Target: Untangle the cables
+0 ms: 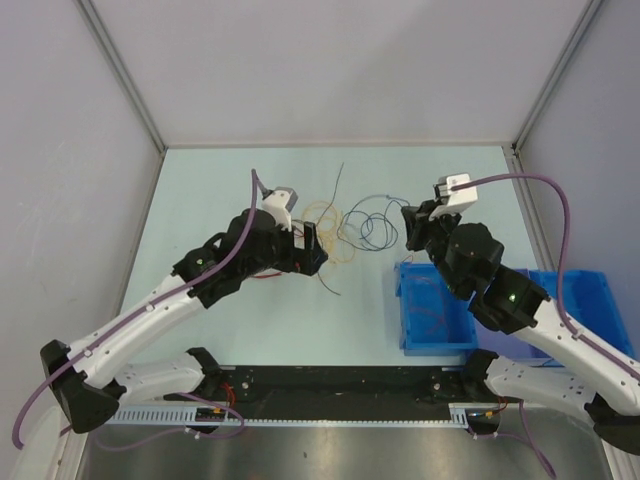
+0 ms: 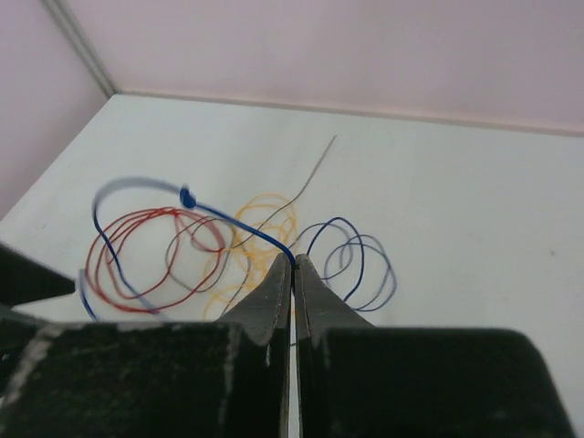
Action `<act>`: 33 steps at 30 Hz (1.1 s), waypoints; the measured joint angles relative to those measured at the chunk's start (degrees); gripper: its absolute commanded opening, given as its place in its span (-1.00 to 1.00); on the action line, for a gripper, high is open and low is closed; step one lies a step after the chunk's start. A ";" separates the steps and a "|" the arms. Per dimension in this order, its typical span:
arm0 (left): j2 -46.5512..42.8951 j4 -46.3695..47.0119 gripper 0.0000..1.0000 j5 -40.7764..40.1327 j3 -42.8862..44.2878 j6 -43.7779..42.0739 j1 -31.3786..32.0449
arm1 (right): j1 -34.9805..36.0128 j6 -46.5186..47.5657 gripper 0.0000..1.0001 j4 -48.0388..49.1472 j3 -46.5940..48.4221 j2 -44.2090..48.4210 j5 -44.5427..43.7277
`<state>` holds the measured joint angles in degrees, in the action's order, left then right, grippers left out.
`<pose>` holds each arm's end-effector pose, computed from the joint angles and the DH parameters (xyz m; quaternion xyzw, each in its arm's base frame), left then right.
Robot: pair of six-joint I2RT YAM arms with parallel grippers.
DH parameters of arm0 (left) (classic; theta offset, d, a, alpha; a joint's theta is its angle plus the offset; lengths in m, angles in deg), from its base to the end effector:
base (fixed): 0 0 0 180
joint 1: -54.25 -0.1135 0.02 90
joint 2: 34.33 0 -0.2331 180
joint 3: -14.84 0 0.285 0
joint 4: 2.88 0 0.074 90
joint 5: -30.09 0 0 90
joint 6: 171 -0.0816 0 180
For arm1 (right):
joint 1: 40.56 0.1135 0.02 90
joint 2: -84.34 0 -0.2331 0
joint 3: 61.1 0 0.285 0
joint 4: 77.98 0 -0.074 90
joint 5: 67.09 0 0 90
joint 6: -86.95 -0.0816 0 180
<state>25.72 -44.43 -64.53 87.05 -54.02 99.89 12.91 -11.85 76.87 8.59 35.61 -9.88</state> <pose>0.2267 -0.2225 0.2993 0.1198 0.8545 -0.2705 0.4269 0.1990 0.1944 0.3802 -0.0893 0.7230 0.1607 0.6659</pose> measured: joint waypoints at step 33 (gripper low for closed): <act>-0.55 -9.09 1.00 -4.26 -10.03 0.44 -0.72 | -46.21 -3.15 -1.00 -25.62 9.90 0.63 -2.58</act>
<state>25.17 -53.52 -68.79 77.02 -53.58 99.17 -33.29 -15.00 51.26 18.49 36.25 -12.46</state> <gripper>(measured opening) 0.996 0.011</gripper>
